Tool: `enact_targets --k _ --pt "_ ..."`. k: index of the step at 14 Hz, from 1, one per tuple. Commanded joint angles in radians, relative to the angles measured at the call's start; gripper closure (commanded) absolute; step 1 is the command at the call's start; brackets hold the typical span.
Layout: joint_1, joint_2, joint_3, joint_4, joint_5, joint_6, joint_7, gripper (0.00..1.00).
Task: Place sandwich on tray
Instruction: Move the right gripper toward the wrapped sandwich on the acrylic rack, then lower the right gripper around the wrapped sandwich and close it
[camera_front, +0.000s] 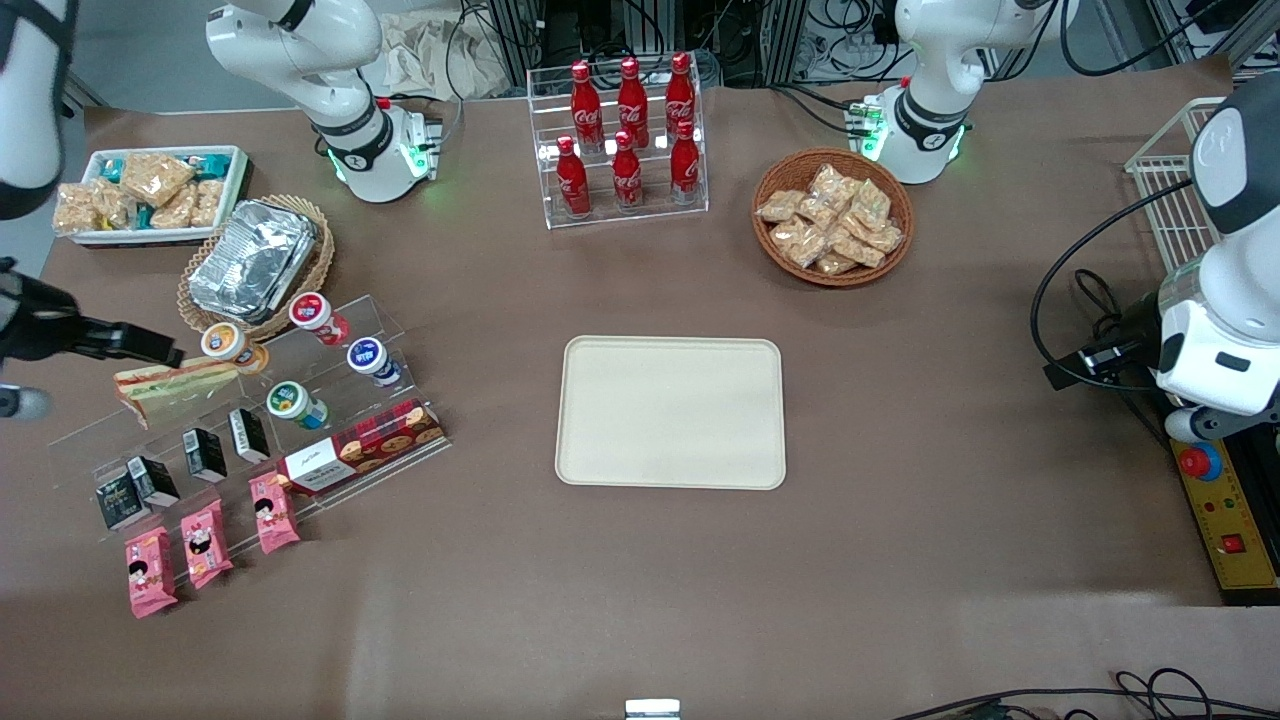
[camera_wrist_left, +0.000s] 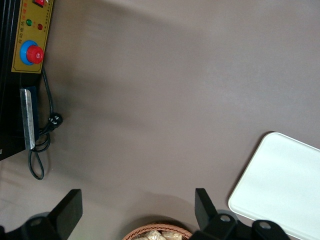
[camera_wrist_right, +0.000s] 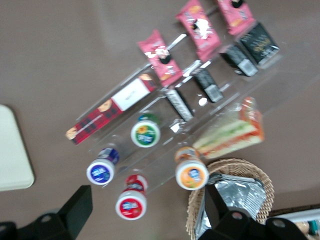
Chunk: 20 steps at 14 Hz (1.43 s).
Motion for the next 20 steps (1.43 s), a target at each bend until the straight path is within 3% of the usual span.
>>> enact_targets --k 1,5,9,15,20 --pt "-0.004 0.007 -0.016 0.005 -0.013 -0.019 0.013 0.0" --pt "-0.062 0.027 -0.03 -0.002 0.003 -0.005 0.032 0.0" --pt "-0.066 0.021 -0.034 -0.054 0.0 0.043 0.246 0.0" --pt "-0.145 0.043 -0.048 -0.133 -0.003 0.096 0.261 0.0" --pt "-0.148 0.044 -0.066 -0.223 -0.003 0.2 0.368 0.0"
